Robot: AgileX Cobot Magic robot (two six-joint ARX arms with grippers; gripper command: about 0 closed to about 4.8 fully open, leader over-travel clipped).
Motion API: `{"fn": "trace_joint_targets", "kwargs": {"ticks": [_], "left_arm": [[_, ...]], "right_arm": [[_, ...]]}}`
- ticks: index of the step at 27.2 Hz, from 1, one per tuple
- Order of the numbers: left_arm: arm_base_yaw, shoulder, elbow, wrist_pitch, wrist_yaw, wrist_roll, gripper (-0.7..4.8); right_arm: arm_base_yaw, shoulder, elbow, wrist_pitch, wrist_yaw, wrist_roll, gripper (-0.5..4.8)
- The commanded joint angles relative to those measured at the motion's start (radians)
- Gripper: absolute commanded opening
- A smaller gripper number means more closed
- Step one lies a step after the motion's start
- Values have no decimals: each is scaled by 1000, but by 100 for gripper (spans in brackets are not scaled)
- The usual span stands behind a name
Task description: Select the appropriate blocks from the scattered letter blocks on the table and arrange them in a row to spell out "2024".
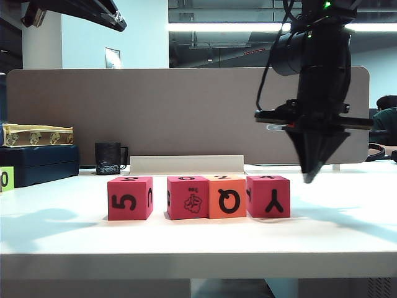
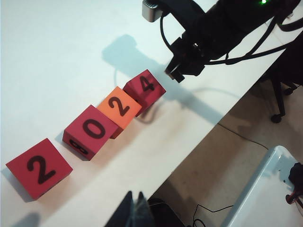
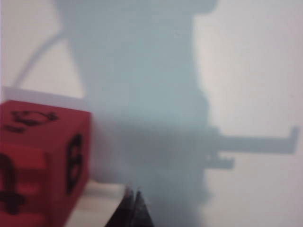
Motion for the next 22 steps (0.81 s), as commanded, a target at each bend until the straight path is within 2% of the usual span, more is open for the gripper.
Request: {"fn": "trace_joint_targets", "kwargs": {"ticks": [1,3,5,11,14,16,20,21,22], "left_arm": [[0,-5,3,7,4,7,-6],[0,-5,3,7,4,7,-6],[0,-5,3,7,4,6,-6],[0,-5,3,7,4,6,-6],[0,-5,3,6,4,6,-6],[0,-5,3,6,-8,6,-6],[0,-5,3,6,-165,6,-6],[2,-5,3,3,-224,6,-6],[2,-5,3,2,-238,5,-6]], "right_arm": [[6,0,-3,50,-45,-1,-2],[11,4,-3,69,-58,-1,-2],[15,20,-3,79,-114,9,-1],[28,35,-3,106,-125,9,-1],[28,35,-3,132,-194,10,-2],[29,35,-1,132,-197,9,-1],[27,26,1,132,-110,9,-2],[27,22,2,131,-108,8,-2],[27,22,2,130,-115,8,-2]]}}
